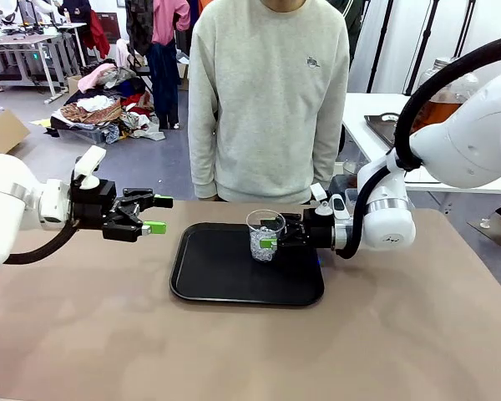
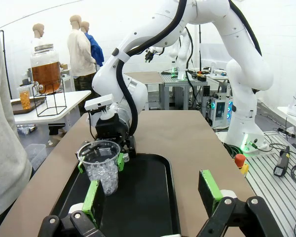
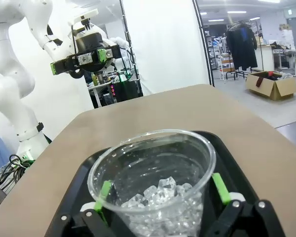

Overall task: Pour the drink into the iced cup.
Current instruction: Pick up the iced cup indicated by the human and present it to them.

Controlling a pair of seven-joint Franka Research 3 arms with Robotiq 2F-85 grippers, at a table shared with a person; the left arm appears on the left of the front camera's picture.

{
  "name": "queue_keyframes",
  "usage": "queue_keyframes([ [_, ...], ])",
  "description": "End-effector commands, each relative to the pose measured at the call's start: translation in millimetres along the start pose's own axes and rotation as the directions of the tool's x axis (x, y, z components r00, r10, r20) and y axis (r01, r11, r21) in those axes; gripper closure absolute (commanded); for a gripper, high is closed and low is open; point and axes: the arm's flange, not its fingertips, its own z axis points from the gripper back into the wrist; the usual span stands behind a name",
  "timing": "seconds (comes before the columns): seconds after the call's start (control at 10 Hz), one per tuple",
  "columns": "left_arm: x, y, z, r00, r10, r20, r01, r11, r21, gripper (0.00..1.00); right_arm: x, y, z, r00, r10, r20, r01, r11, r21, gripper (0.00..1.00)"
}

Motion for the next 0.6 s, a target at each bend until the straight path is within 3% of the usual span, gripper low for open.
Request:
queue_keyframes([
  [0.0, 1.4, -1.9, 0.4, 1.0, -0.01, 0.004, 0.01, 1.0, 0.004, 0.0, 2.8, -8.5, -8.7, 1.0, -0.025, -0.001, 0.025, 1.0, 0.0, 0.0],
  [0.3, 1.4, -1.9, 0.4, 1.0, -0.01, 0.004, 0.01, 1.0, 0.004, 0.0, 2.6, -8.4, -8.6, 1.0, -0.031, 0.001, 0.031, 1.0, 0.004, 0.0],
  [0.4, 1.4, -1.9, 0.4, 1.0, -0.01, 0.004, 0.01, 1.0, 0.004, 0.0, 2.7, -8.5, -9.0, 0.998, -0.056, -0.01, 0.056, 0.998, 0.01, 0.07],
  [0.5, 1.4, -1.9, 0.4, 1.0, -0.01, 0.004, 0.01, 1.0, 0.004, 0.0, 2.8, -8.4, -9.0, 0.998, -0.057, -0.007, 0.057, 0.998, 0.018, 0.22],
])
